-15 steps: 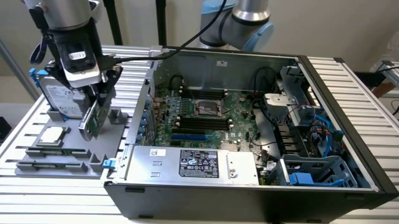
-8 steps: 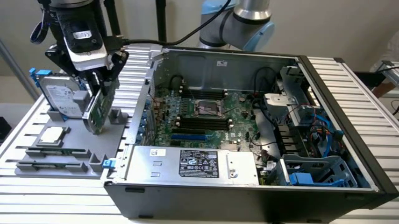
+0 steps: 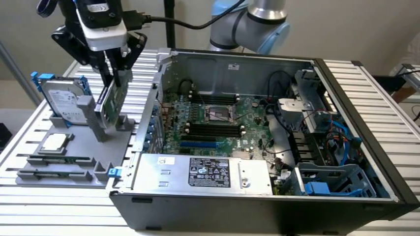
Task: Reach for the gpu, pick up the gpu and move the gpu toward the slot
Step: 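Pick up the gpu and move the gpu toward the slot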
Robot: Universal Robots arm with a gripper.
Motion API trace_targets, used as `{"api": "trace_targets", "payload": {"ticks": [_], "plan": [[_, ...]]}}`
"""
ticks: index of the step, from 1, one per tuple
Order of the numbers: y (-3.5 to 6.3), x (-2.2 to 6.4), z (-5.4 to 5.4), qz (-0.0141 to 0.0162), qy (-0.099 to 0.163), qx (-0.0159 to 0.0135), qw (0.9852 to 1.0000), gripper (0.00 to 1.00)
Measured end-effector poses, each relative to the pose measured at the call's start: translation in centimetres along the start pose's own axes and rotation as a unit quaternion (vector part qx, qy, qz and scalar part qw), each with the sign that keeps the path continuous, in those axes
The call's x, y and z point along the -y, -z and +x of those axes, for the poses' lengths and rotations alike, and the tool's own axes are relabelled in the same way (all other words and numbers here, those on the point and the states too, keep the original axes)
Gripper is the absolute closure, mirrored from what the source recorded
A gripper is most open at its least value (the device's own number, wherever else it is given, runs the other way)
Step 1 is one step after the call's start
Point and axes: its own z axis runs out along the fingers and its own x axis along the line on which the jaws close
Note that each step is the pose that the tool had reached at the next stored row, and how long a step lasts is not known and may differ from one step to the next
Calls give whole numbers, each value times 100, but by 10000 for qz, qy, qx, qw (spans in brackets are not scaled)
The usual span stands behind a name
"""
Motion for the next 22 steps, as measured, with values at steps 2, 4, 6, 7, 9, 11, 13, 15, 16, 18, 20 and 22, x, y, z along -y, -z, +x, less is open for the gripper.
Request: {"api": "trace_targets", "payload": {"ticks": [2, 4, 6, 7, 9, 11, 13, 15, 16, 18, 20, 22], "plan": [[93, 1, -78, -9, 2, -4, 10000, 74], [191, 1, -167, -18, 3, -9, 10000, 74], [284, -4, -252, -19, 2, -18, 10000, 74], [324, -8, -297, -19, 2, -24, 10000, 74], [369, -12, -386, -20, 2, -31, 10000, 74], [379, -15, -477, -20, 2, -33, 10000, 74], [384, -17, -570, -19, 2, -35, 10000, 74], [387, -20, -657, -19, 1, -35, 10000, 74], [389, -21, -706, -19, 2, -35, 10000, 74], [392, -24, -796, -20, 1, -34, 10000, 74], [396, -28, -887, -19, 2, -35, 10000, 74], [397, -32, -977, -19, 1, -36, 10000, 74]]}}
